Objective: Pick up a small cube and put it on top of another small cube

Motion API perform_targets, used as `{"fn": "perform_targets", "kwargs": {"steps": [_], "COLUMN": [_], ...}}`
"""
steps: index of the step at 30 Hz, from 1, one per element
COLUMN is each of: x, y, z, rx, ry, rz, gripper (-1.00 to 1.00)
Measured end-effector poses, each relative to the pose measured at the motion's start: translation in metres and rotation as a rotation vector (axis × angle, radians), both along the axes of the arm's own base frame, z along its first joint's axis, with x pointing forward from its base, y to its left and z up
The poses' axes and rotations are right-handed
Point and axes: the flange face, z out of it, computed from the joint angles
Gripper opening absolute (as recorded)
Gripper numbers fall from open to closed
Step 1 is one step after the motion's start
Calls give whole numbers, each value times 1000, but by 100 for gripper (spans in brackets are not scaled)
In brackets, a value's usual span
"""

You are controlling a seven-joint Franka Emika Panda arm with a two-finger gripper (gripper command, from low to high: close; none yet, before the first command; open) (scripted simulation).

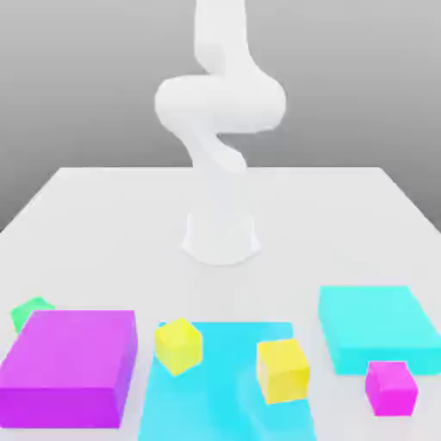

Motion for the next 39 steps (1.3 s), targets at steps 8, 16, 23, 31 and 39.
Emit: {"fn": "perform_targets", "kwargs": {"steps": [8,16,23,31,39], "x": [52,38,-24,-91,-94], "y": [-100,-202,-274,-299,-298], "z": [-128,-263,-379,-494,-537], "rx": [225,440,627,780,782], "ry": [161,275,343,395,394], "rz": [-506,-1028,-1513,-1926,-1936], "gripper": [0,0,0,0,-100]}}
